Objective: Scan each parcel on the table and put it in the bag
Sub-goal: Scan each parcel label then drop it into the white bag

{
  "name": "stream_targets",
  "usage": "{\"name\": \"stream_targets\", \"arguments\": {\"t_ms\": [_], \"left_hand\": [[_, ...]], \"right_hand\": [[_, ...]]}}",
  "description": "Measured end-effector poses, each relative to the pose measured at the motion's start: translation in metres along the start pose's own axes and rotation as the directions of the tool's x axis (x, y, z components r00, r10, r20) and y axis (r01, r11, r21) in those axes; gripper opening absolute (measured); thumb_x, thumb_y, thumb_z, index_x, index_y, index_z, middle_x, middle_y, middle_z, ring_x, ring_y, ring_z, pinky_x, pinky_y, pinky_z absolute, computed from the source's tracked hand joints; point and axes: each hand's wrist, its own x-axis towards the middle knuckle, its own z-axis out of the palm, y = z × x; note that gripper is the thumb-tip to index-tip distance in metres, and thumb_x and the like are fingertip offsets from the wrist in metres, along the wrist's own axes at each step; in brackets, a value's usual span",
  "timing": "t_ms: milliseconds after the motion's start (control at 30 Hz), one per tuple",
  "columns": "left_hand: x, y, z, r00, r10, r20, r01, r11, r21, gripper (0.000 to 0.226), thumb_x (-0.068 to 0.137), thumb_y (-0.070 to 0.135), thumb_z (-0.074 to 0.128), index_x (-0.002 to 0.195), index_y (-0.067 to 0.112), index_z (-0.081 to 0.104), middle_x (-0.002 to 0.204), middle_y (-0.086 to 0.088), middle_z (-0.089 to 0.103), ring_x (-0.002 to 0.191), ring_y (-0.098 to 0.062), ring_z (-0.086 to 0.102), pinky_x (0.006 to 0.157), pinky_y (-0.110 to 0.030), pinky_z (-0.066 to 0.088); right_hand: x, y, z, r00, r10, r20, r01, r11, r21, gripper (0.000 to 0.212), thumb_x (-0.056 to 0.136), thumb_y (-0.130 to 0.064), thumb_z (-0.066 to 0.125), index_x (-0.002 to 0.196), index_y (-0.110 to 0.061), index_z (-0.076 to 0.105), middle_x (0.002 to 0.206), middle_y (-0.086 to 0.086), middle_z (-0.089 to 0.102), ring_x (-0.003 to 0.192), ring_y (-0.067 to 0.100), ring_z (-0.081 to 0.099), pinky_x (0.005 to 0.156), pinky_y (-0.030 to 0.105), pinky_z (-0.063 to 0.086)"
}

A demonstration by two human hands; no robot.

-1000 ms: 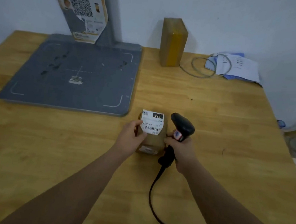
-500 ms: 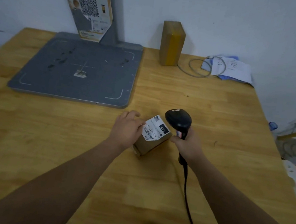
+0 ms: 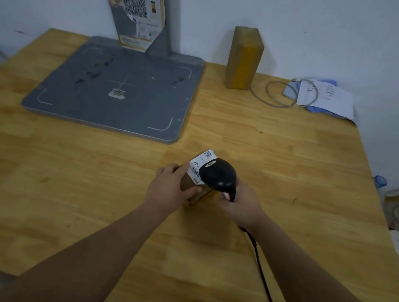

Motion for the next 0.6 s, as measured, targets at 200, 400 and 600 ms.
{"name": "stream_targets", "arguments": {"t_ms": [200, 400, 600], "left_hand": [[0.006, 0.004, 0.007, 0.989, -0.112, -0.099, 0.087, 0.970, -0.225, 0.048, 0.101, 0.048, 0.032, 0.137, 0.025, 0.053, 0.124, -0.007, 0.057, 0.112, -0.028, 0.052, 0.098, -0.039, 0.044], [0.012, 0.003, -0.003, 0.992, -0.103, -0.073, 0.093, 0.988, -0.122, 0.047, 0.096, 0.046, 0.051, 0.138, 0.024, 0.054, 0.135, -0.013, 0.052, 0.125, -0.028, 0.048, 0.098, -0.039, 0.043], [0.006, -0.018, -0.022, 0.986, 0.062, 0.154, -0.039, 0.988, -0.148, 0.064, 0.088, 0.040, 0.065, 0.146, 0.032, 0.038, 0.159, -0.003, 0.018, 0.145, -0.021, 0.019, 0.116, -0.035, 0.021]], "right_hand": [[0.014, -0.003, -0.010, 0.994, 0.103, -0.033, -0.098, 0.985, 0.141, 0.023, 0.077, 0.007, 0.058, 0.086, -0.013, 0.052, 0.063, -0.002, 0.037, 0.057, 0.012, 0.037, 0.056, 0.028, 0.032], [0.002, 0.001, -0.006, 0.987, 0.159, -0.014, -0.154, 0.972, 0.178, 0.022, 0.076, 0.005, 0.061, 0.097, 0.001, 0.055, 0.073, 0.007, 0.048, 0.068, 0.017, 0.048, 0.059, 0.027, 0.041], [-0.013, 0.004, -0.012, 0.971, 0.225, 0.083, -0.238, 0.945, 0.226, 0.019, 0.074, 0.007, 0.062, 0.088, -0.004, 0.057, 0.075, 0.006, 0.053, 0.071, 0.017, 0.052, 0.066, 0.035, 0.046]]}}
